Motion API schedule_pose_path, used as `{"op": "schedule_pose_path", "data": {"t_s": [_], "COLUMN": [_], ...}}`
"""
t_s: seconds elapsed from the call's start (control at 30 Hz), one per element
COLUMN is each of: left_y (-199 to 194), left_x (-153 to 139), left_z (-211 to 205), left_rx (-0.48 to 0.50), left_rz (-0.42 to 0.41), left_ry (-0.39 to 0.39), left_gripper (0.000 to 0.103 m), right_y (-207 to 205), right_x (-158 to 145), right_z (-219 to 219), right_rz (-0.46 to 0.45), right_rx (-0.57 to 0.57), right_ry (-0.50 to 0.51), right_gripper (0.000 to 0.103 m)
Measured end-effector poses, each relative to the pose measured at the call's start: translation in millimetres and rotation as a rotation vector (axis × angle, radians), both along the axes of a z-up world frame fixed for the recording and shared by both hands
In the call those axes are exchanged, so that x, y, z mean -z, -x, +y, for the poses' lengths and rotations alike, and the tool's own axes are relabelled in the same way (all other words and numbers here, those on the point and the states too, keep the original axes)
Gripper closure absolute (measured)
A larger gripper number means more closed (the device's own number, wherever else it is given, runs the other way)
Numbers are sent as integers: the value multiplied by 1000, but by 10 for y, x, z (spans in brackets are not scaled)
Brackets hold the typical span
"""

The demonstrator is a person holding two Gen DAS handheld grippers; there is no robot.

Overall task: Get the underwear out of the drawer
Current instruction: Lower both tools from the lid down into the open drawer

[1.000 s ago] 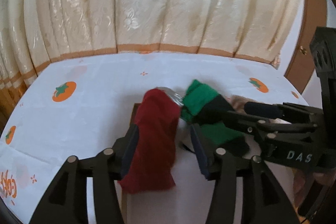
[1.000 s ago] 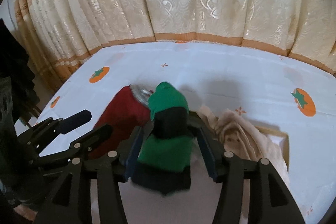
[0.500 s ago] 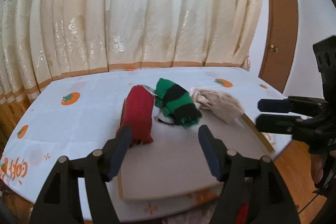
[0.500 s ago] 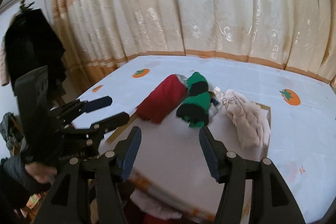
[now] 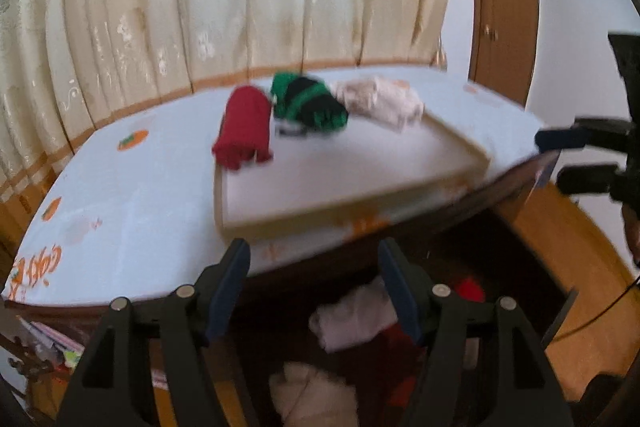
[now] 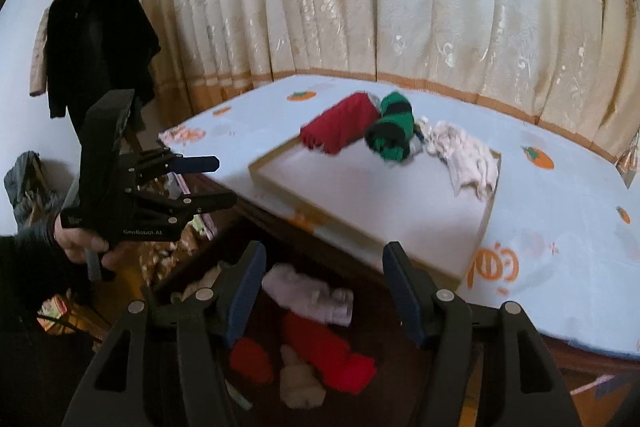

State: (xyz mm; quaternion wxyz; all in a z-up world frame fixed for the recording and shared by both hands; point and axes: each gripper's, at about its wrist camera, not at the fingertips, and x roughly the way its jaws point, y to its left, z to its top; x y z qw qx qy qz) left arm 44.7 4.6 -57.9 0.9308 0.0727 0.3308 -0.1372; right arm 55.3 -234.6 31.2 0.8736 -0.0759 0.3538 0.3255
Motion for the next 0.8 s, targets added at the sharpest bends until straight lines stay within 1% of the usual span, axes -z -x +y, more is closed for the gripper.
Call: {"op": "schedule_pose_path", "data": {"t_s": [0.07, 0.17, 0.3, 0.37, 0.47, 0.6, 0.7, 0.8], "left_y": [73, 156, 231, 231, 220, 191, 177, 177], "left_x": [115, 318, 621, 729, 858, 1017, 1101, 1181], "left_z": [-20, -39, -56, -25, 13, -8, -42, -83], "left_rx": [6, 29, 51, 52, 57, 65, 74, 83], "left_rz": [25, 91, 203, 265, 347, 460, 517, 555], "left_ry": [-34, -71, -133, -129, -122, -143, -157, -179], "left_gripper": [36, 36, 36, 36, 36, 36, 36, 36], "right_y": [56, 99, 152, 194, 249, 259, 266, 285], "right_x": [116, 347, 642, 744, 850, 960, 1014, 1077], "right_z": [-21, -7, -41, -82, -123, -154, -153, -168], "right_rz": [12, 34, 101, 131, 148, 176, 178, 185], "right_rx": [-5, -10, -31, -35, -37, -33, -33, -43], "right_ry": [18, 72, 127, 134, 149, 141, 143, 147], "right_gripper": [40, 40, 40, 40, 40, 40, 40, 40]}}
